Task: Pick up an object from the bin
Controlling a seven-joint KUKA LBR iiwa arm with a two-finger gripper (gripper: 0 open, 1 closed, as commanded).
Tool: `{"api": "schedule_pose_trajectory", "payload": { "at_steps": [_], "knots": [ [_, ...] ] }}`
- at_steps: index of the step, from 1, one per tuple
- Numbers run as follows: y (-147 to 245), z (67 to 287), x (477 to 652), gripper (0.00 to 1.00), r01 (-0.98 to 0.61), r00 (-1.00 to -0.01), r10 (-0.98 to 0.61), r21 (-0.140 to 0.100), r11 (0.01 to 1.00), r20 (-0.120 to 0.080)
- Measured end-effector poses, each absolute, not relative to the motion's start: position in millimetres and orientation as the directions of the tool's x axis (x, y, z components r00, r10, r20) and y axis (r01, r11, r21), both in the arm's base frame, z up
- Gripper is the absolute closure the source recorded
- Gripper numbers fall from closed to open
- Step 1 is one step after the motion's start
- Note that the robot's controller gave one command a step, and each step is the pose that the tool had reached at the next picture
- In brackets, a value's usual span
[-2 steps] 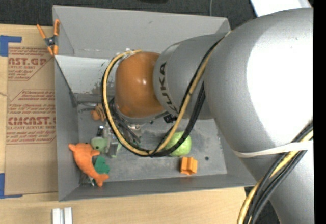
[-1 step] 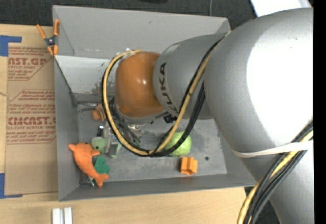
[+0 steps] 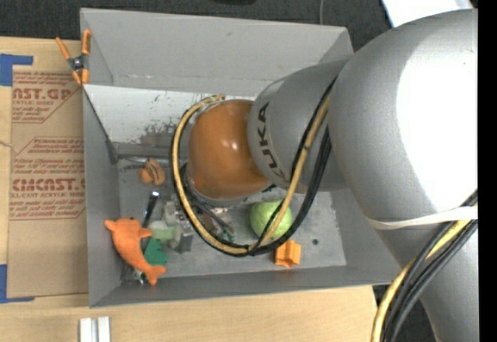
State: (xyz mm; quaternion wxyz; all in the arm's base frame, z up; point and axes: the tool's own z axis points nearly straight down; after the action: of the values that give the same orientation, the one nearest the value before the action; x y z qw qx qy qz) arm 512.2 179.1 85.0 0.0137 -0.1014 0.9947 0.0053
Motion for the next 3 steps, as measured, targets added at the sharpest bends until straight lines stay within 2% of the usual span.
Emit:
{"api": "schedule_pose_trajectory", "payload": {
  "at_steps": [1, 2, 3],
  "knots": [
    [125, 74, 497.0, 1.0, -0.286, -0.958, -0.286, 0.005, 0.958, -0.028],
    [212, 73, 504.0, 1.0, -0.275, -0.961, -0.275, 0.01, 0.961, -0.032],
    [212, 73, 504.1, 1.0, -0.275, -0.961, -0.275, 0.01, 0.961, -0.032]
  ]
}}
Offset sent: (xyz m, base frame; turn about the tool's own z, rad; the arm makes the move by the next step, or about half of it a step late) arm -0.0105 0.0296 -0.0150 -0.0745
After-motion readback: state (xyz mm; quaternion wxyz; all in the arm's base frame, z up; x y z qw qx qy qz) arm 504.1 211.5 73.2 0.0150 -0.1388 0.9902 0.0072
